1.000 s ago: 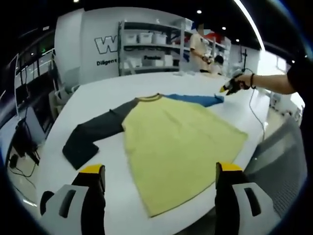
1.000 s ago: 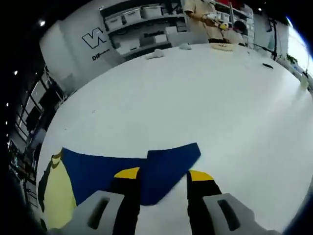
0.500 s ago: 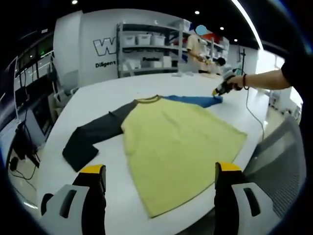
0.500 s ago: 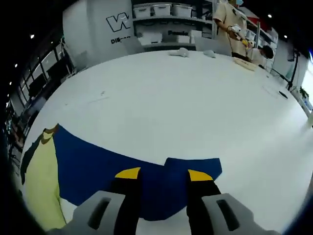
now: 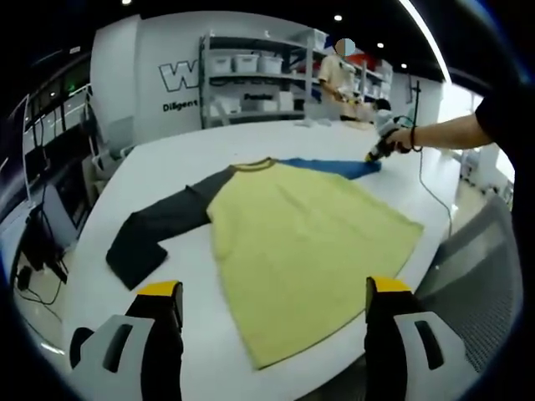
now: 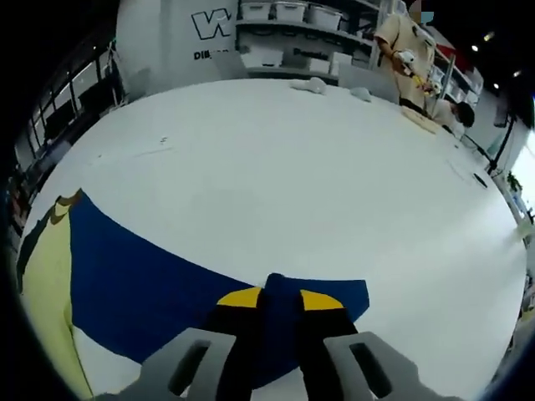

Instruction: Fold the garment on the visible template until the final outline fits inside the template.

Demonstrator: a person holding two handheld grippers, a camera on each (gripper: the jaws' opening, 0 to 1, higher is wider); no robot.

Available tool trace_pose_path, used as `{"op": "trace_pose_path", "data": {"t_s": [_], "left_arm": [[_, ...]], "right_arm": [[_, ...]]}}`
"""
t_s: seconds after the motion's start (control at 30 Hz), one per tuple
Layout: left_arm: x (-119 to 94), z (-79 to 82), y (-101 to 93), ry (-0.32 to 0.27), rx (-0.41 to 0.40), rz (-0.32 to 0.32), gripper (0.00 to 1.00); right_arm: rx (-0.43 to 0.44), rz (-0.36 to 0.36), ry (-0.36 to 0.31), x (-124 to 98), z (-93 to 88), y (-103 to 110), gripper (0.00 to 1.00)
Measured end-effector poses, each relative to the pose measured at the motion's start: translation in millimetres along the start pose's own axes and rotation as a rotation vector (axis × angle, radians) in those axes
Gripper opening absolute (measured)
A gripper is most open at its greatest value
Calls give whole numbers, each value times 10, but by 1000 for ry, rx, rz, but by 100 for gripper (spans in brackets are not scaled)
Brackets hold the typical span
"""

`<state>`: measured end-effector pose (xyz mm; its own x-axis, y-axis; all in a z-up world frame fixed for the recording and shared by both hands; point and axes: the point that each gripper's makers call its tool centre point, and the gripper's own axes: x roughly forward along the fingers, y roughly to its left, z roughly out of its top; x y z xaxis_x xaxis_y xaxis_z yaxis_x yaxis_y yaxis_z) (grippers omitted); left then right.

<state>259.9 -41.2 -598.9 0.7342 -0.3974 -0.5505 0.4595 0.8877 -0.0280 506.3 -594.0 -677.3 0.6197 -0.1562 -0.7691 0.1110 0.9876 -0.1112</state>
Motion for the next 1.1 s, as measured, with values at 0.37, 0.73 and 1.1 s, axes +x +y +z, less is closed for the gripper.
{"op": "trace_pose_path", "data": {"t_s": [0.37,0.73,1.1], "left_arm": [[-13,17,24,-8,9,11,87],[-24,46,-12,-21,19,1,89],[-26,53,-6,-31,23,0,89]], "right_arm": [[72,7,-80,-453,70,-149,0],[239,64,-122,-694,-168,-490,0],[384,49,-33,-750,-856,-466,0]]}}
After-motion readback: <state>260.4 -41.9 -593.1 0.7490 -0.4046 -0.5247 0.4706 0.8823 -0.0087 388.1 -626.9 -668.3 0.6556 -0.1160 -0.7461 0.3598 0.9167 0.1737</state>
